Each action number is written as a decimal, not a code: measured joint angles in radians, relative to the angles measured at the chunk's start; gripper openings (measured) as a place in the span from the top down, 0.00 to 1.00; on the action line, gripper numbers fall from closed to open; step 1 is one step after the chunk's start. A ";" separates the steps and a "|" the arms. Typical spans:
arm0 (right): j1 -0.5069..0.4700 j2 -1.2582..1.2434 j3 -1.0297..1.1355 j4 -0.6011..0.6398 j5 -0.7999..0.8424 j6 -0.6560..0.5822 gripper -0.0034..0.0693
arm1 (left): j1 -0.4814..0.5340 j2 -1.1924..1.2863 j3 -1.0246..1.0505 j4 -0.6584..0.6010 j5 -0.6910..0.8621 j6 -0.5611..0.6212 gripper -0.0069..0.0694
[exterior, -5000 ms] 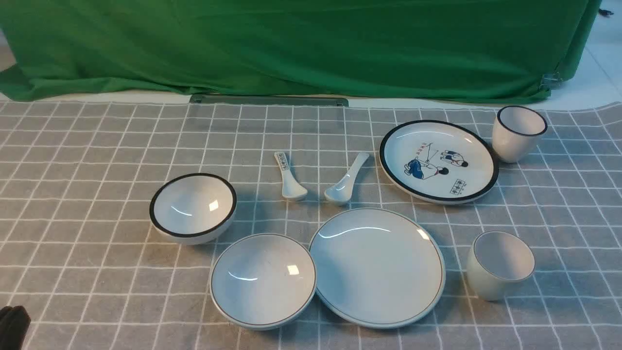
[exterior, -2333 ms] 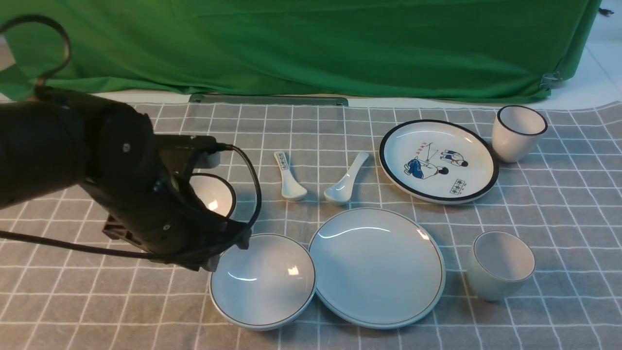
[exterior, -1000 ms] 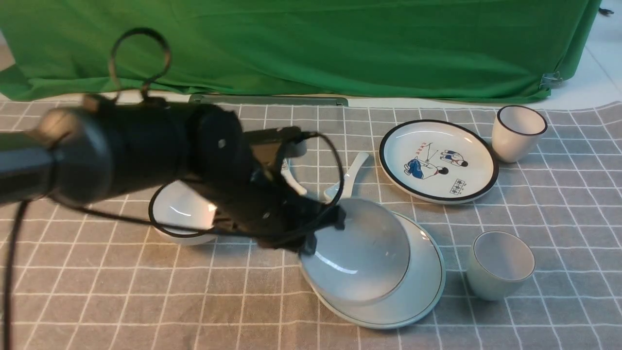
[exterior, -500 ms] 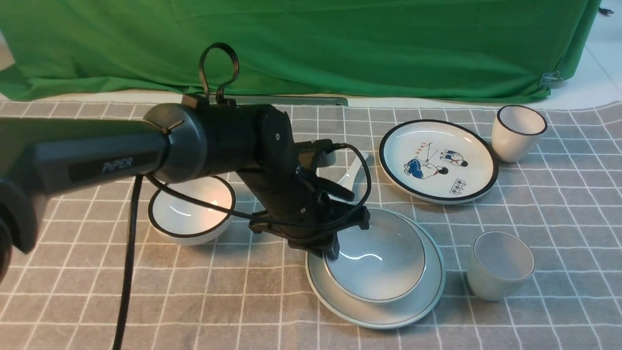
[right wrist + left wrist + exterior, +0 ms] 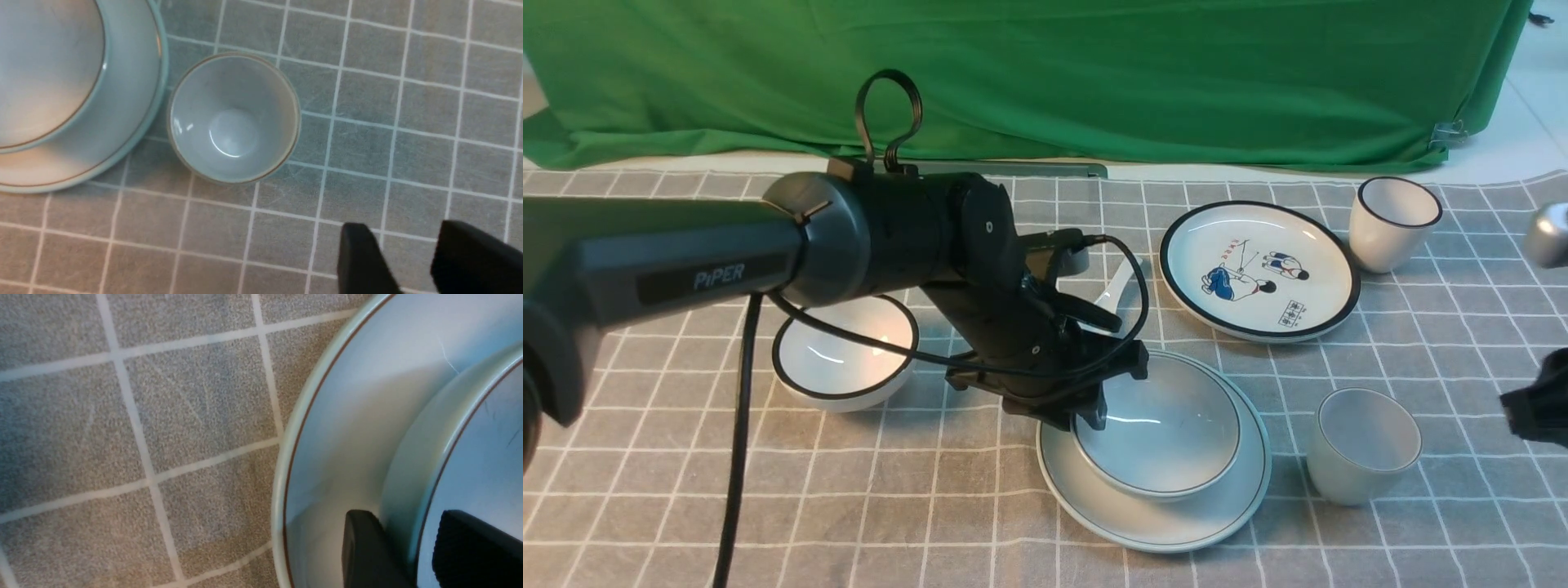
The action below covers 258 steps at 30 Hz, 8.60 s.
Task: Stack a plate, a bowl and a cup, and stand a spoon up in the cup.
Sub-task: Use the left arm to put the blue rice bowl into the blue large plate in the middle, then use the right arm to grab a blue teacup, then use the right arm to put the blue teacup into the blue rice bowl in the middle, then use the right arm to grab a blue soup spoon
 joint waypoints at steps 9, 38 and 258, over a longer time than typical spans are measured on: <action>0.000 0.204 -0.088 0.001 -0.016 0.035 0.35 | 0.000 -0.128 0.000 0.111 0.065 0.008 0.44; 0.058 0.364 -0.408 0.261 0.144 -0.104 0.83 | 0.002 -0.760 0.000 0.480 0.342 -0.100 0.83; 0.231 1.283 -1.320 0.305 0.132 -0.005 0.22 | 0.002 -0.753 0.131 0.483 0.270 -0.142 0.83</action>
